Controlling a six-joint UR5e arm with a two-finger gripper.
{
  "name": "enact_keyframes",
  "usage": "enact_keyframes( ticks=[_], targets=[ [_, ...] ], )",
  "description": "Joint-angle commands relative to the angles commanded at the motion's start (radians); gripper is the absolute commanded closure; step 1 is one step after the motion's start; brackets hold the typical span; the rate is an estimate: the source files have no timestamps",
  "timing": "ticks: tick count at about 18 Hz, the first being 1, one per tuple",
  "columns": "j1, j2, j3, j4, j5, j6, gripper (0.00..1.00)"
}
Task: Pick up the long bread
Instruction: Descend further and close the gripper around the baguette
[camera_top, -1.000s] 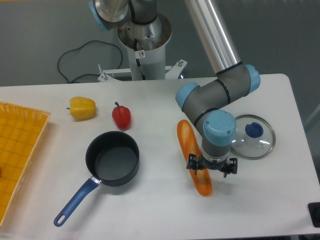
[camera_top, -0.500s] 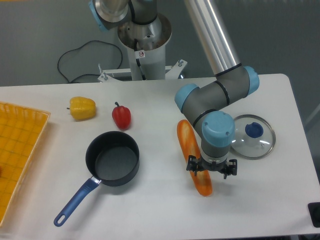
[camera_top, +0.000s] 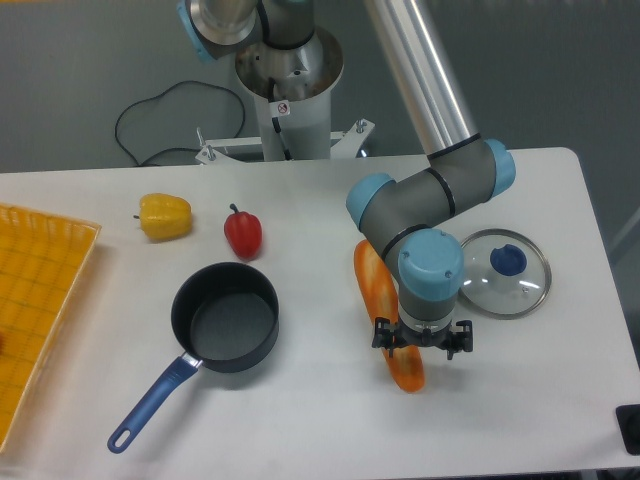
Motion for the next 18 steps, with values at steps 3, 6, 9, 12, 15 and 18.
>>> enact_keyframes(
  ticks=[3, 6, 9, 12, 15, 18],
  targets=[
    [0.0, -0.003, -0.006, 0.0, -0.002, 0.0, 0.0],
    [-0.002, -0.005, -0.008, 0.0, -0.002, -0.002, 0.0],
    [-0.002, -0.011, -0.005, 0.0, -0.002, 0.0, 0.0],
    [-0.012, -0.014, -0.005, 0.0, 0.0, -0.002, 0.0],
    [-0.014, -0.018, -0.006, 0.0, 0.0, -0.002, 0.0],
    [-0.015, -0.02, -0.008, 0.0, 0.0, -0.005, 0.0]
  ],
)
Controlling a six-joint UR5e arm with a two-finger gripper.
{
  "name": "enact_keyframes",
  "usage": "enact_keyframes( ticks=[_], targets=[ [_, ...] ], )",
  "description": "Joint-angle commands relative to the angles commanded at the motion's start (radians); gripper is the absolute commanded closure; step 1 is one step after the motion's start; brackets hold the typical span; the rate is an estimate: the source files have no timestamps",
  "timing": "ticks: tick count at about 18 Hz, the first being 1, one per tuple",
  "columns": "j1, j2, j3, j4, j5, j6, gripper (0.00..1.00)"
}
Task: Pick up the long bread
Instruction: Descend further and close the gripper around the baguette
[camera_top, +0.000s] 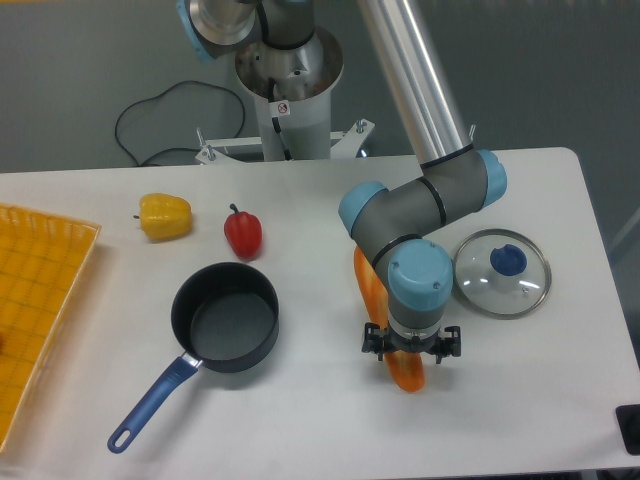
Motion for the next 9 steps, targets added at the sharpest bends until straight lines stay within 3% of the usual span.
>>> enact_keyframes(
  ticks=[9],
  targets=[
    [0.002, -0.009, 0.009, 0.002, 0.002, 0.003, 0.0]
  ],
)
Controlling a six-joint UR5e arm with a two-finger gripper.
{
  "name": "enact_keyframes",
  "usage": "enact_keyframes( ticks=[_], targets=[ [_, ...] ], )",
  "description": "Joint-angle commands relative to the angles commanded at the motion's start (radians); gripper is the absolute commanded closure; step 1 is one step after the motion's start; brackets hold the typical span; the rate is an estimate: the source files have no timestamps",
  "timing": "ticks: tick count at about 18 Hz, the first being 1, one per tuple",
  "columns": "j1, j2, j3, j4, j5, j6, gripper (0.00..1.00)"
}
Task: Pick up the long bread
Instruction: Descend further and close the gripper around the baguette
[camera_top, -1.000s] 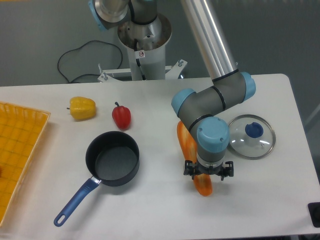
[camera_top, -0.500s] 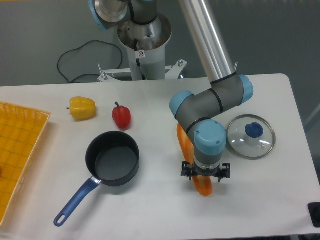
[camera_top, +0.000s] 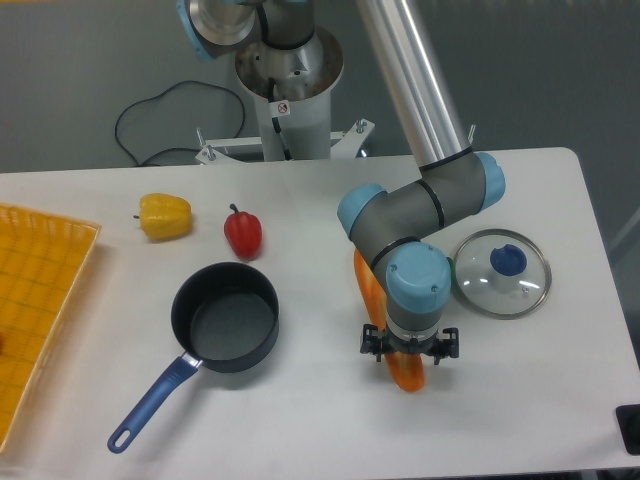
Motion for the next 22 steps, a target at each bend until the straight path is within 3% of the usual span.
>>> enact_keyframes(
  ticks=[5, 22],
  targets=[
    [0.0, -0.003, 0.0, 0.0, 0.002, 0.0, 0.0],
    [-0.002, -0.003, -0.003, 0.0, 0.003, -0.002, 0.21]
  ],
)
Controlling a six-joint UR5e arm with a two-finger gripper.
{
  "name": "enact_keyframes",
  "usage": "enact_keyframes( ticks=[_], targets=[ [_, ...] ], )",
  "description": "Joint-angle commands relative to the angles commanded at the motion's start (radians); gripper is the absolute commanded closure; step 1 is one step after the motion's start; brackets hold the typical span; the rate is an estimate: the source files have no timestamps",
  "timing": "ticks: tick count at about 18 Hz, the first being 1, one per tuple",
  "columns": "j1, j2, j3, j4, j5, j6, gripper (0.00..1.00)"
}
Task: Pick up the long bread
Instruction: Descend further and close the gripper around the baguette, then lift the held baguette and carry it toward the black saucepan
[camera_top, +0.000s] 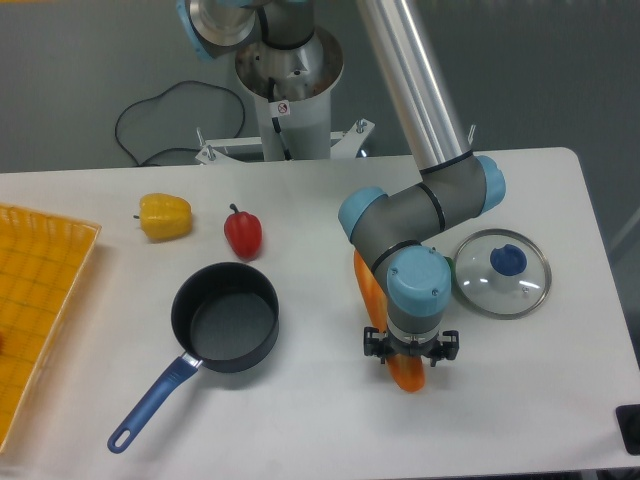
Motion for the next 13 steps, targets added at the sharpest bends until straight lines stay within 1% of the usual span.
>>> enact_keyframes(
  ticks=[2, 7, 10, 12, 13],
  targets=[
    [0.0, 0.0, 0.0, 0.0, 0.0, 0.0, 0.26],
    [0.0, 0.005, 0.003, 0.0, -0.005, -0.005, 0.46],
    [0.002, 0.006, 0.005, -0.002, -0.005, -0.024, 0.63],
    [0.002, 0.006, 0.006, -0.002, -0.005, -0.06, 0.84],
    [0.002, 0.006, 0.006, -0.002, -0.005, -0.077, 0.87]
  ],
)
